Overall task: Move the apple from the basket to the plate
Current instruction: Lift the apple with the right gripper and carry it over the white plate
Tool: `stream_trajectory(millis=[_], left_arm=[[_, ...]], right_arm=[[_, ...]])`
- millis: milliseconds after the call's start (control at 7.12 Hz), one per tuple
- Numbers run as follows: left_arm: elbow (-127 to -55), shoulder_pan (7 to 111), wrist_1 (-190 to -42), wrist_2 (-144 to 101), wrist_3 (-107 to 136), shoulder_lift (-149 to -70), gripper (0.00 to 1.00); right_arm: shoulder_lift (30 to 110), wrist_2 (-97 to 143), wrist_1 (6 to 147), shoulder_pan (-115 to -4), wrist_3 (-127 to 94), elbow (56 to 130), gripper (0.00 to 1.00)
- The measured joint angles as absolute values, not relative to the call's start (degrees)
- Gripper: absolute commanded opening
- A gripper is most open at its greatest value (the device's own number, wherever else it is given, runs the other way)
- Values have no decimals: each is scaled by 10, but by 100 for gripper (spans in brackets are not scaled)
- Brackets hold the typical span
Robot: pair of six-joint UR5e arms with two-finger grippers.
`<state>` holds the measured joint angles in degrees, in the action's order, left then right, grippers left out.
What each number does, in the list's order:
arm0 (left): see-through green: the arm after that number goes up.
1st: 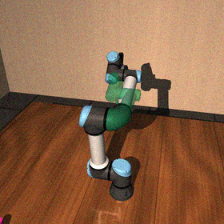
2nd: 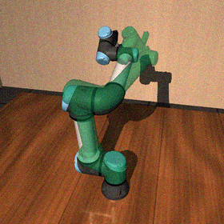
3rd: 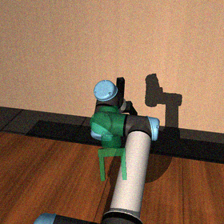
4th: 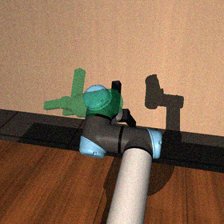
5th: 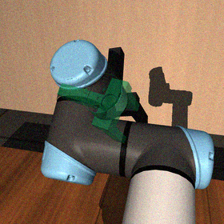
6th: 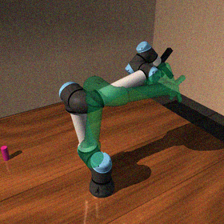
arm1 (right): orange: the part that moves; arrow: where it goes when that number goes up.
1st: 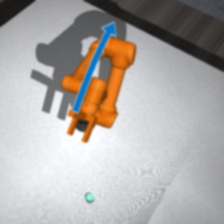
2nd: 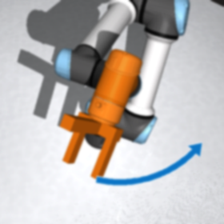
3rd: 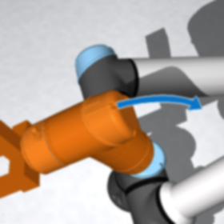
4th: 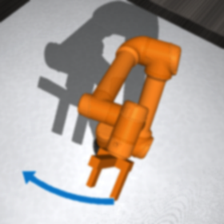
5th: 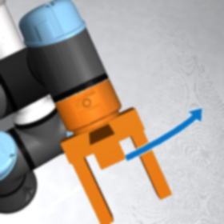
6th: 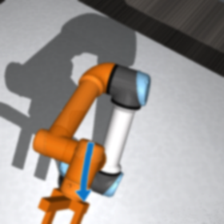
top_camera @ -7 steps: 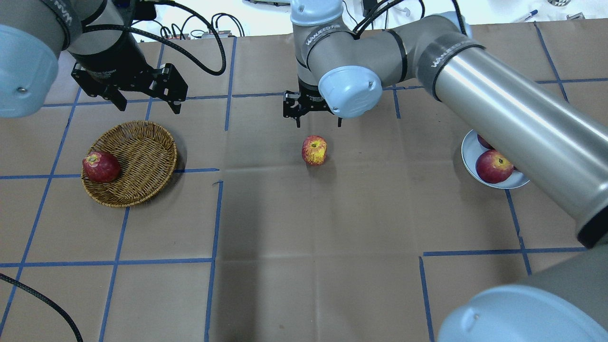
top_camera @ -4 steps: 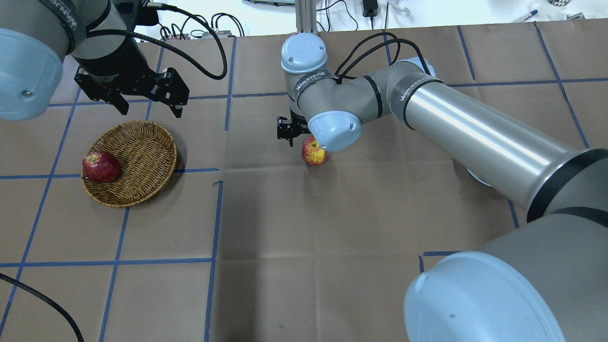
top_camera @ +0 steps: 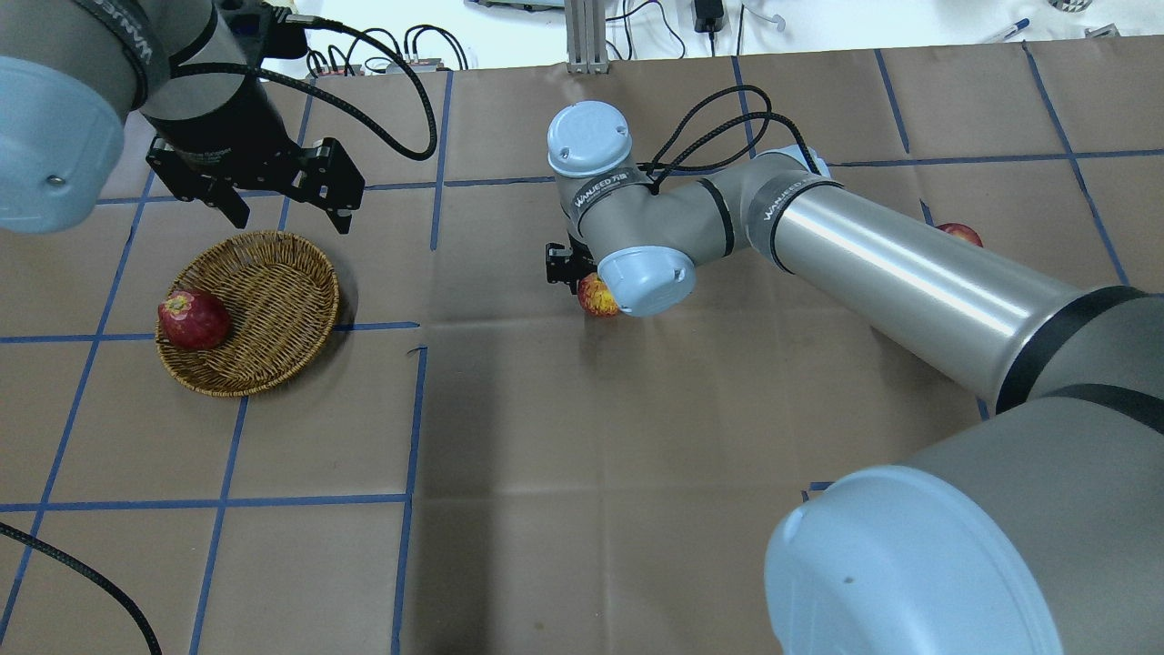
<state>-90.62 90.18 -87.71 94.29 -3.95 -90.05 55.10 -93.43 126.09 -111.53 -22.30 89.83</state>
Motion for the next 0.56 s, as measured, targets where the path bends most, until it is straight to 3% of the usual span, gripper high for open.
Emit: stream_trajectory(millis=[281,562], left_arm=[[-909,902,-891,935,-40,-901,99],[-911,902,-902,917,-44,-901,99]], right_arm=[[546,-935,1261,-1115,-223,894,52],[547,-932,1262,-1115,-223,892,38]])
